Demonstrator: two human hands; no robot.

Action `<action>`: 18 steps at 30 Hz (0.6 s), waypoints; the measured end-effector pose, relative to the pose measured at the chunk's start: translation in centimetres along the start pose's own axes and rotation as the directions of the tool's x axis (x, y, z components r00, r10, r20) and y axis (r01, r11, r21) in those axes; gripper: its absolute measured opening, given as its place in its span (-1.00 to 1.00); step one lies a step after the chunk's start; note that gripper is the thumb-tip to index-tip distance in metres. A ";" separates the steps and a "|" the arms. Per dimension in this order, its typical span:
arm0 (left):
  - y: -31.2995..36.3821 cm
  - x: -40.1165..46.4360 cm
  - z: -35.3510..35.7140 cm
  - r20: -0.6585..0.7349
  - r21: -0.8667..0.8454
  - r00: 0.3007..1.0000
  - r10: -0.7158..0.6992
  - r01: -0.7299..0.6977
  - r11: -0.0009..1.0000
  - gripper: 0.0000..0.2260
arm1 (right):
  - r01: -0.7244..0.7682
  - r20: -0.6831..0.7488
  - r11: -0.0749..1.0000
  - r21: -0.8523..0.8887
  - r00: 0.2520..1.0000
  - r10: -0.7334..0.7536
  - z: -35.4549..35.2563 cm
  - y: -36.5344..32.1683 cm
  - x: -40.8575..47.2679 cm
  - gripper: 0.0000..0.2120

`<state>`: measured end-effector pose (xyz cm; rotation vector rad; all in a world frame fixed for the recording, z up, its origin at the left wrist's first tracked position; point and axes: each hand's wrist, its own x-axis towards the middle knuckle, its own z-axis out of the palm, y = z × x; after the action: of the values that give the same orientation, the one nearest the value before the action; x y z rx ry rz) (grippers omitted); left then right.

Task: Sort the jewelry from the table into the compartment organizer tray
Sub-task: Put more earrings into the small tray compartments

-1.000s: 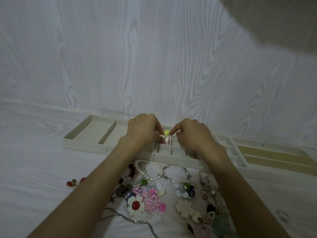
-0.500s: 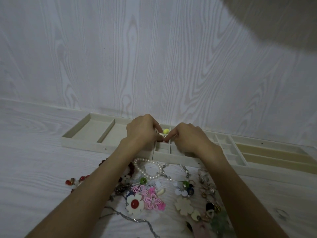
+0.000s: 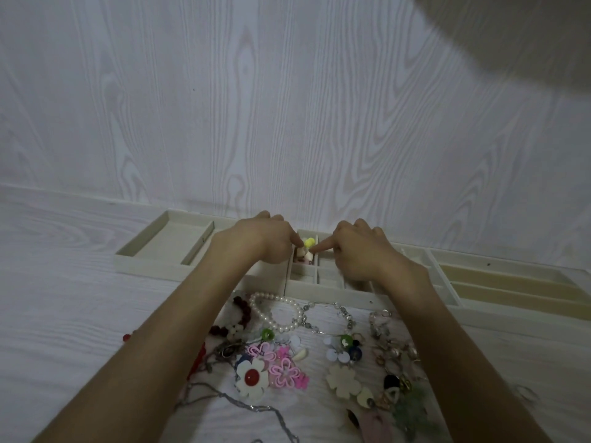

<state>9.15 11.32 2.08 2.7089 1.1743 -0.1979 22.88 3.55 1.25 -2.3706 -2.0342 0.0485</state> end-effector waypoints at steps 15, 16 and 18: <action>-0.4 0.0 0.3 0.013 -0.023 1.000 -0.018 0.018 1.000 -0.53 | 0.003 -0.029 1.000 -0.014 1.000 -0.003 0.3 -0.3 0.1 -0.52; -0.3 0.0 0.3 -0.001 -0.029 1.000 -0.013 0.013 0.999 -0.54 | 0.006 -0.037 1.000 -0.017 0.999 -0.006 0.3 -0.4 0.2 -0.53; -0.3 -0.1 0.1 -0.031 -0.046 0.999 -0.004 0.003 0.999 -0.55 | 0.003 -0.061 1.000 -0.015 0.998 -0.004 0.2 -0.4 0.2 -0.56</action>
<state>8.90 11.41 1.92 2.6800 1.1773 -0.1277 22.54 3.80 1.01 -2.3461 -2.0191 -0.0391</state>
